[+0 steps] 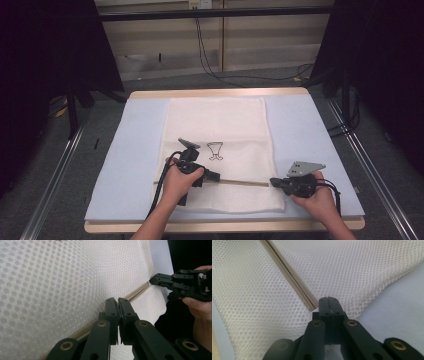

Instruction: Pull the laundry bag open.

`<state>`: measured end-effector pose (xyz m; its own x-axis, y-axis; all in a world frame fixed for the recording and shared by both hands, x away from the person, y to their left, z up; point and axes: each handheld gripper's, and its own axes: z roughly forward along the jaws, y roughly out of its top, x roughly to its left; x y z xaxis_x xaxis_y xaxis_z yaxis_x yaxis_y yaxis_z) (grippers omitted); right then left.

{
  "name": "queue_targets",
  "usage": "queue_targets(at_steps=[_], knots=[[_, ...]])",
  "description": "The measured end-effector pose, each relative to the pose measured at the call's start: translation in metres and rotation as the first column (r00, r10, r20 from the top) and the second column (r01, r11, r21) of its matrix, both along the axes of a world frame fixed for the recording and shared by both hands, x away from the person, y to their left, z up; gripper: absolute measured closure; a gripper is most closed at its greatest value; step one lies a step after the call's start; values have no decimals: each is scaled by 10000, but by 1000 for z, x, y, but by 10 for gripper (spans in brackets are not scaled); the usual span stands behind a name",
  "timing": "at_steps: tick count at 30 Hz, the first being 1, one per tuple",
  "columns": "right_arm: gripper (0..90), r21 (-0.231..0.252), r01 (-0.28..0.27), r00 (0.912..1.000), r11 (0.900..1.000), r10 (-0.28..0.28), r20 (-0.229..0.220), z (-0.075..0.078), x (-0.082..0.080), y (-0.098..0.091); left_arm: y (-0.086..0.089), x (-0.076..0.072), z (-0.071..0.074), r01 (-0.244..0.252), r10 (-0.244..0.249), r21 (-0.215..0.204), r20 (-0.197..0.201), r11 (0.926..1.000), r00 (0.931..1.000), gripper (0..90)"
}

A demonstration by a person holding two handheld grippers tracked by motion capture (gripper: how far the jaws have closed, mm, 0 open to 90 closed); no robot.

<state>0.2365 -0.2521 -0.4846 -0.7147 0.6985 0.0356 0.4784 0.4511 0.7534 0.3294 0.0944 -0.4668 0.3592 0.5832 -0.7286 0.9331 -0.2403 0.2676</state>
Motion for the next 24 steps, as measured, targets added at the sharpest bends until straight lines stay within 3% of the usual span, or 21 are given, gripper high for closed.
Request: queue_targets(at_steps=[7, 16, 19, 21, 24], knots=[[900, 12, -15, 10000, 10000, 15, -26, 0, 0, 0, 1, 0, 1, 55, -57, 139, 106, 9999, 9999, 873], [900, 29, 16, 10000, 10000, -16, -38, 0, 0, 0, 8, 1, 2, -23, 23, -22, 8, 10000, 10000, 873], [900, 24, 26, 10000, 10000, -26, -37, 0, 0, 0, 10, 2, 2, -2, 0, 161, 146, 9999, 9999, 872], [900, 33, 45, 10000, 10000, -45, -49, 0, 0, 0, 12, 1, 2, -126, 125, -32, -32, 9999, 9999, 872], [900, 50, 31, 10000, 10000, -31, -15, 0, 0, 0, 15, 2, 2, -154, 154, 46, 33, 9999, 9999, 872]])
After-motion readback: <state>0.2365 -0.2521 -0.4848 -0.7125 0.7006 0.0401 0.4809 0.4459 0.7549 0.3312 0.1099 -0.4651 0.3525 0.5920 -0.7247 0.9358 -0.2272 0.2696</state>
